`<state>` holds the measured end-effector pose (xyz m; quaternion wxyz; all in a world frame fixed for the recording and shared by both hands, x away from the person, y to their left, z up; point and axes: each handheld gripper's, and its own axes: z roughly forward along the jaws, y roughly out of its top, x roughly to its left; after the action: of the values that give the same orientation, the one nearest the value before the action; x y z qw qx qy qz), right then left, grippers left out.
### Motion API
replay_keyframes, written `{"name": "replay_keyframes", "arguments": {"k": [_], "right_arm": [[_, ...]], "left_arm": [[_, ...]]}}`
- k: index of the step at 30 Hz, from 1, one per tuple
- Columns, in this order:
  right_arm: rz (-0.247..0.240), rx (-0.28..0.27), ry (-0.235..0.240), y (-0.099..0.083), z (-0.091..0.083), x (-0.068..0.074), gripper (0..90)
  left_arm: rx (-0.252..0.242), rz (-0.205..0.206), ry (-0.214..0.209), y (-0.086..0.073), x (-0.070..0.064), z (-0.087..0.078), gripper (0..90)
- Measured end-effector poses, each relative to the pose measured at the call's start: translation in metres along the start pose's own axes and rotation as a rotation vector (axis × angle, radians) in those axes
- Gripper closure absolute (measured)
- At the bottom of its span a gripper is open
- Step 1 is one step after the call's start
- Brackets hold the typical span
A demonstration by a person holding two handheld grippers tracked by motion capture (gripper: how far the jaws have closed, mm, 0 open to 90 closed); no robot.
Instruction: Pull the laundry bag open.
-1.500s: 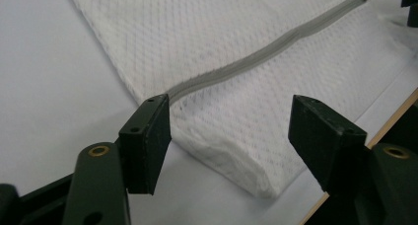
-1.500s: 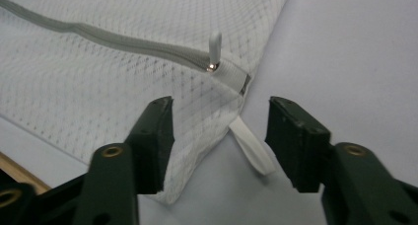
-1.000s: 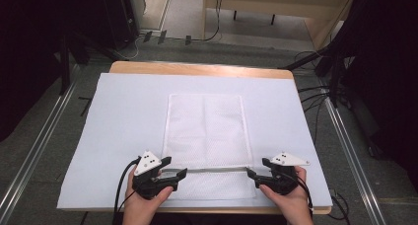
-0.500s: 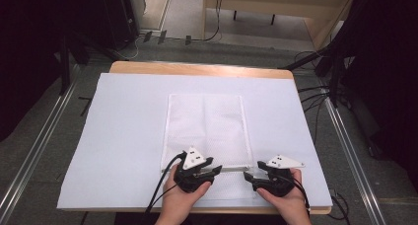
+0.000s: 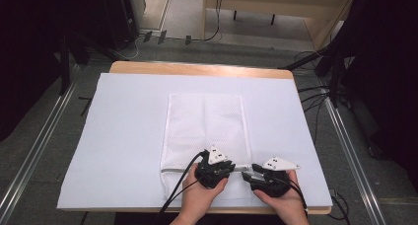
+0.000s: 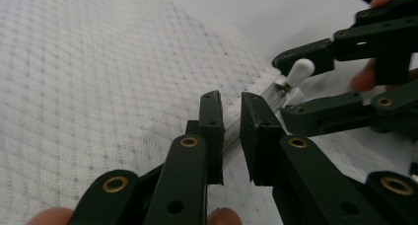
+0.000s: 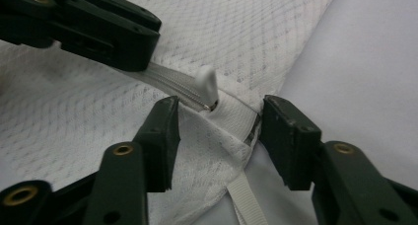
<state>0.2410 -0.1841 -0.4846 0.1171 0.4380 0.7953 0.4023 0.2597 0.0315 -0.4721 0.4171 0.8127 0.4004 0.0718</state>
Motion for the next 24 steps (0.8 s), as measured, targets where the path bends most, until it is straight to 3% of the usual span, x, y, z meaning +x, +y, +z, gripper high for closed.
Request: {"name": "replay_keyframes", "arguments": {"k": [5, 9, 24], "right_arm": [[-0.016, -0.003, -0.024, 0.0, 0.001, 0.005, 66.5], [0.005, 0.001, 0.007, 0.001, -0.001, 0.003, 75.4], [-0.019, -0.078, 0.031, 0.005, -0.013, 0.01, 76.9]], "left_arm": [[0.024, -0.005, 0.017, -0.001, 0.0, 0.003, 80.4], [0.032, -0.003, 0.014, -0.001, 0.001, 0.004, 80.3], [0.031, -0.024, 0.018, -0.002, 0.003, 0.004, 80.3]]}}
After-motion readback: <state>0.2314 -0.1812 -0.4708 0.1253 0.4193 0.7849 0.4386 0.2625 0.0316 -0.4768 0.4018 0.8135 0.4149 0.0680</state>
